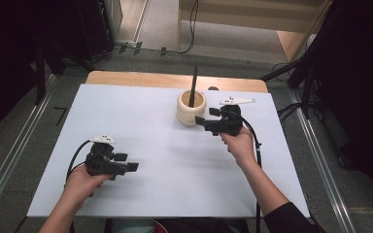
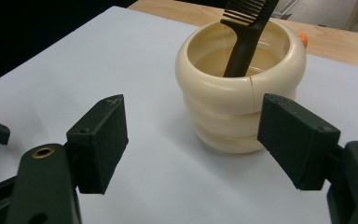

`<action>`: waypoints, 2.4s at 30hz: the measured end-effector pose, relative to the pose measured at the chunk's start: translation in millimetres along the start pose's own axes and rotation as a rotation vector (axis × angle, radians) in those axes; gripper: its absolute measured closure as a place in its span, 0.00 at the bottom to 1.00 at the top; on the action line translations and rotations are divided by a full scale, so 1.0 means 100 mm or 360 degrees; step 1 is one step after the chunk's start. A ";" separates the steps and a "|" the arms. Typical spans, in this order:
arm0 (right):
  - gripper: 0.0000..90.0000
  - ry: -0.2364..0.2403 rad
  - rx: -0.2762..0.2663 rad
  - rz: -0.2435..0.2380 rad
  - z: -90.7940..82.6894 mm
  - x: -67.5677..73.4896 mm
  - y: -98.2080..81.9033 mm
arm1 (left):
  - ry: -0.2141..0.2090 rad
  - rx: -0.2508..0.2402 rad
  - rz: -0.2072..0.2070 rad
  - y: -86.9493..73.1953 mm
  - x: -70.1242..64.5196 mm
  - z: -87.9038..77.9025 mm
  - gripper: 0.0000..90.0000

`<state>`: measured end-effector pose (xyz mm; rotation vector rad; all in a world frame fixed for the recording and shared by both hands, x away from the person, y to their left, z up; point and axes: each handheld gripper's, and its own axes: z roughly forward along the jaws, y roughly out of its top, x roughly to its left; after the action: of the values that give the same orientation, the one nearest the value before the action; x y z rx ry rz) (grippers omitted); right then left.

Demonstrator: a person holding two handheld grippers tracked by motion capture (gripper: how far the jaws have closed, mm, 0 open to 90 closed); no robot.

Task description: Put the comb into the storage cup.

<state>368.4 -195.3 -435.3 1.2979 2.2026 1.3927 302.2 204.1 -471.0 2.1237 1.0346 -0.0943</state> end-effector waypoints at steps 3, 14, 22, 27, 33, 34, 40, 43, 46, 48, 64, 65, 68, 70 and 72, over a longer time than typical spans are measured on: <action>0.25 0.0009 0.0001 0.0002 -0.02 0.01 -0.03 | 0.0004 -0.0001 0.0000 0.00 0.01 -0.01 0.34; 0.25 0.0019 0.0038 -0.0018 -0.07 0.05 -0.13 | -0.0004 0.0004 0.0010 0.01 0.01 0.00 0.34; 0.25 0.0029 0.0054 -0.0018 -0.11 0.08 -0.22 | -0.0010 -0.0003 0.0010 0.02 0.01 0.00 0.34; 0.25 0.0051 0.0075 -0.0006 -0.13 0.09 -0.29 | -0.0003 -0.0004 0.0011 0.02 0.03 -0.01 0.34; 0.25 0.0066 0.0090 -0.0019 -0.17 0.12 -0.37 | -0.0002 -0.0008 0.0004 0.01 0.03 -0.02 0.34; 0.25 0.0071 0.0093 -0.0026 -0.17 0.12 -0.38 | 0.0000 -0.0004 0.0007 0.01 0.03 -0.02 0.34; 0.25 0.0071 0.0102 -0.0037 -0.23 0.14 -0.46 | 0.0004 -0.0009 0.0007 0.00 0.05 -0.05 0.34; 0.25 0.0069 0.0102 -0.0036 -0.25 0.15 -0.49 | 0.0006 -0.0006 0.0012 0.00 0.05 -0.05 0.33; 0.25 0.0072 0.0101 -0.0033 -0.29 0.17 -0.53 | 0.0005 -0.0004 0.0014 0.00 0.04 -0.04 0.33; 0.25 0.0071 0.0106 -0.0042 -0.31 0.17 -0.56 | 0.0004 -0.0003 0.0015 0.00 0.04 -0.04 0.34; 0.24 0.0114 0.0132 -0.0039 -0.48 0.19 -0.76 | -0.0002 -0.0005 0.0019 0.00 0.04 -0.03 0.34; 0.24 0.0114 0.0135 -0.0039 -0.49 0.19 -0.77 | -0.0004 -0.0006 0.0019 0.00 0.04 -0.03 0.34; 0.24 0.0115 0.0138 -0.0039 -0.52 0.19 -0.80 | -0.0008 -0.0011 0.0022 0.00 0.03 -0.03 0.33; 0.24 0.0114 0.0138 -0.0040 -0.54 0.18 -0.83 | -0.0013 -0.0013 0.0030 0.00 0.03 -0.03 0.34; 0.24 0.0114 0.0142 -0.0029 -0.56 0.18 -0.85 | -0.0016 -0.0015 0.0033 0.00 0.02 -0.03 0.34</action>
<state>277.9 -229.1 -471.1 1.2722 2.3426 1.3688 303.4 207.8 -469.2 2.1233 1.0051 -0.0896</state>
